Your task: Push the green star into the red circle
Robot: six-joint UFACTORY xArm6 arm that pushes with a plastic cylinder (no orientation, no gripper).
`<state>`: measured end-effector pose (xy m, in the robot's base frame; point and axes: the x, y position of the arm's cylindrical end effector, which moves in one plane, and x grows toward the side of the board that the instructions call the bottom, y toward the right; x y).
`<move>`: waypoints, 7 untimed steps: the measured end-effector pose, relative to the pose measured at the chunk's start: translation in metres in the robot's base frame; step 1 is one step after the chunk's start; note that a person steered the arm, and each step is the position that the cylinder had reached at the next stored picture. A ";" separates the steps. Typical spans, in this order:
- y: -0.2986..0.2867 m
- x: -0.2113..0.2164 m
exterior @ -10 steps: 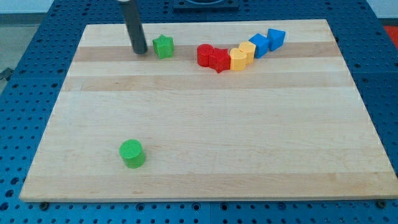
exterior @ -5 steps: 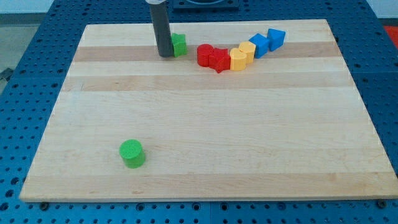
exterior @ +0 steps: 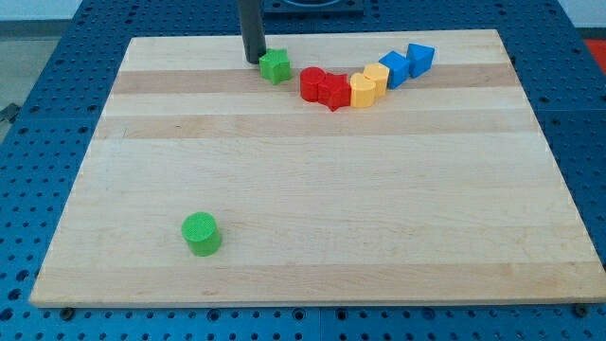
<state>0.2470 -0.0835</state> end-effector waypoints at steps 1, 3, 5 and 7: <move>0.015 0.006; 0.028 0.006; 0.032 0.006; -0.022 -0.013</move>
<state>0.2337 -0.1060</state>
